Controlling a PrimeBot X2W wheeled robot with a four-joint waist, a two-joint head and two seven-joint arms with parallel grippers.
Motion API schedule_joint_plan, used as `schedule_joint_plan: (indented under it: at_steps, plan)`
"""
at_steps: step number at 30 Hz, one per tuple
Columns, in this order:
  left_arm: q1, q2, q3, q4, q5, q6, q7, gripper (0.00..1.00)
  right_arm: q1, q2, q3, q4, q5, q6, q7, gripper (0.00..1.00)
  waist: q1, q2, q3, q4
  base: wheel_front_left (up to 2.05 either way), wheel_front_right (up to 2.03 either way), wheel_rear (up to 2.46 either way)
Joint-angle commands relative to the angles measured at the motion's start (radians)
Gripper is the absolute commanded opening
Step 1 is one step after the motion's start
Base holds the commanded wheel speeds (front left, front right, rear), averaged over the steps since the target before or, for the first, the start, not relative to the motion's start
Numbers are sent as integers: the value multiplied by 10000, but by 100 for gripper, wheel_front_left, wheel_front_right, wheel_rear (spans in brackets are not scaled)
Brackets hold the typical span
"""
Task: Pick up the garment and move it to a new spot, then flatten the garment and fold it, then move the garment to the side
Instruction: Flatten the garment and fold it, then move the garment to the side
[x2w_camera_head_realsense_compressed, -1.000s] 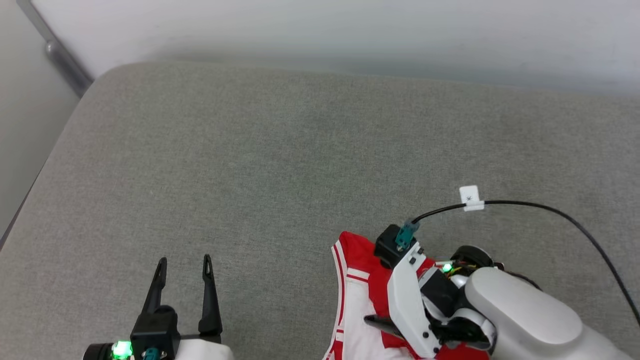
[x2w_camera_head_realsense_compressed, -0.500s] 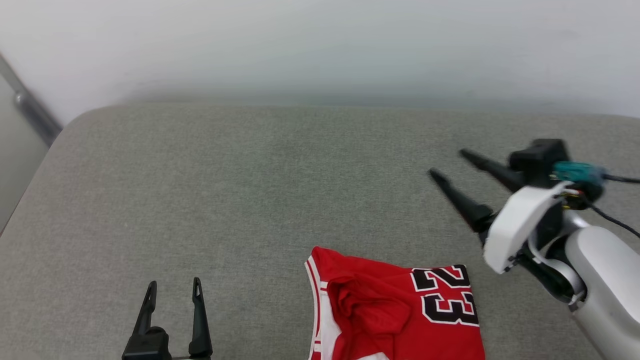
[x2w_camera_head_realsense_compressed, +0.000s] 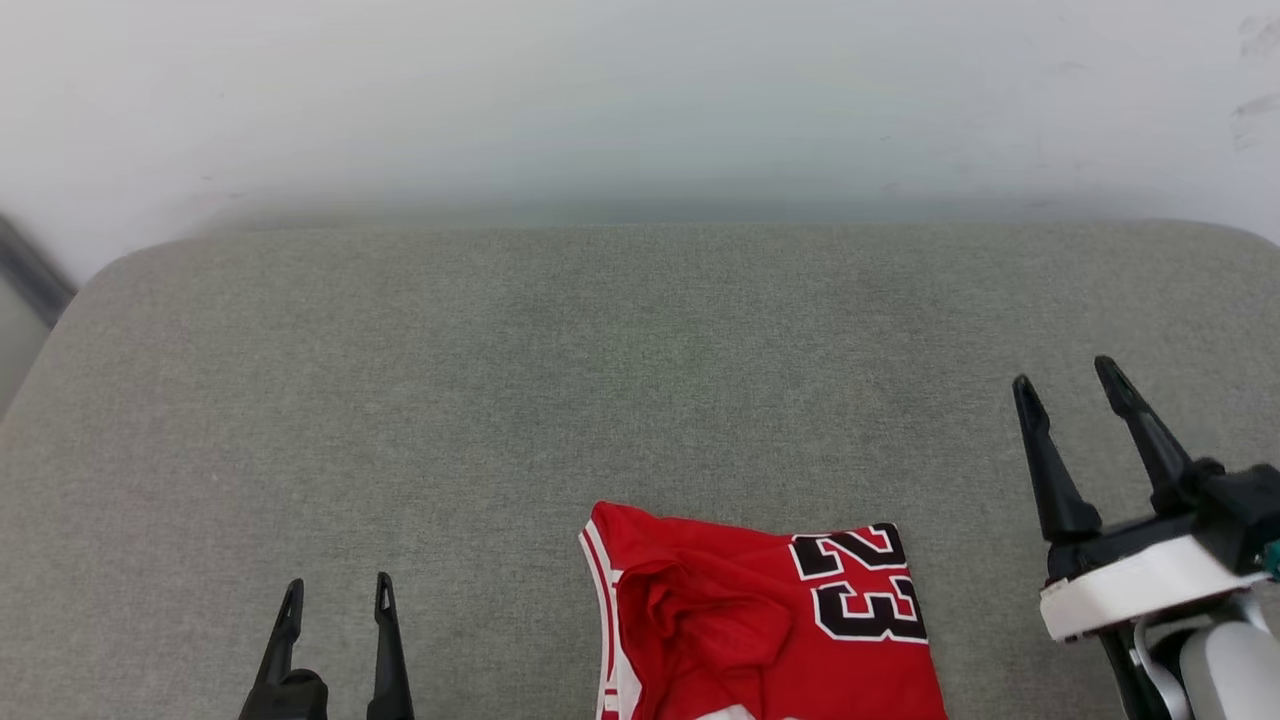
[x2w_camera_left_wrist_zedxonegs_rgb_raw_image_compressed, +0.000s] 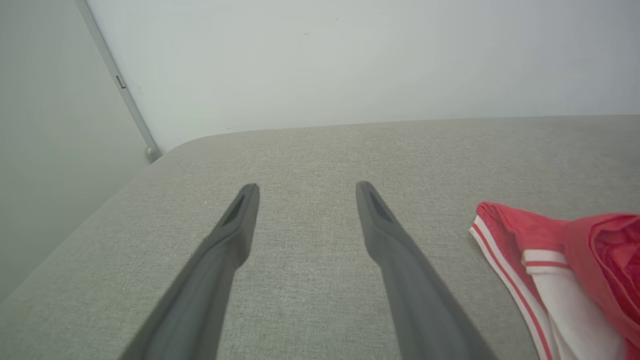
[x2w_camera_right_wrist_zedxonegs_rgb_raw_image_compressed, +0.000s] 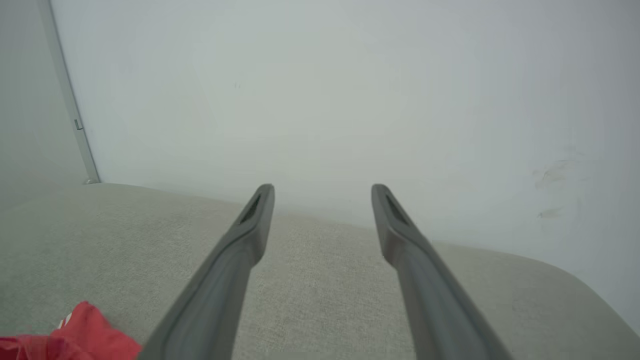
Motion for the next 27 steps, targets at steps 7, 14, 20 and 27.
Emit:
schedule_joint_plan:
  at_steps: [7, 14, 20, 27]
  plan:
    - [-189, 36, -10, 46, 60, -120, -43, 100, 1787, 1273, -1308, -1468, -961, -4, -129, 100, 0, 0, 62, 28, 0, 0, 0]
    - [-204, 30, -55, 128, 67, -208, -43, 100, 2898, 2013, -1767, -2053, -1125, -4, -133, 100, 0, 0, 33, 117, 0, 0, 0]
    - [-150, 16, -109, 160, 63, -230, -43, 100, 3522, 2215, -1799, -1953, -1239, -4, -134, 100, 0, 0, -14, 195, 0, 0, 0]
    - [-72, -6, -179, 176, 35, -220, -43, 100, 3809, 2270, -1799, -1861, -1217, -4, -135, 100, 0, 0, -44, 277, 0, 0, 0]
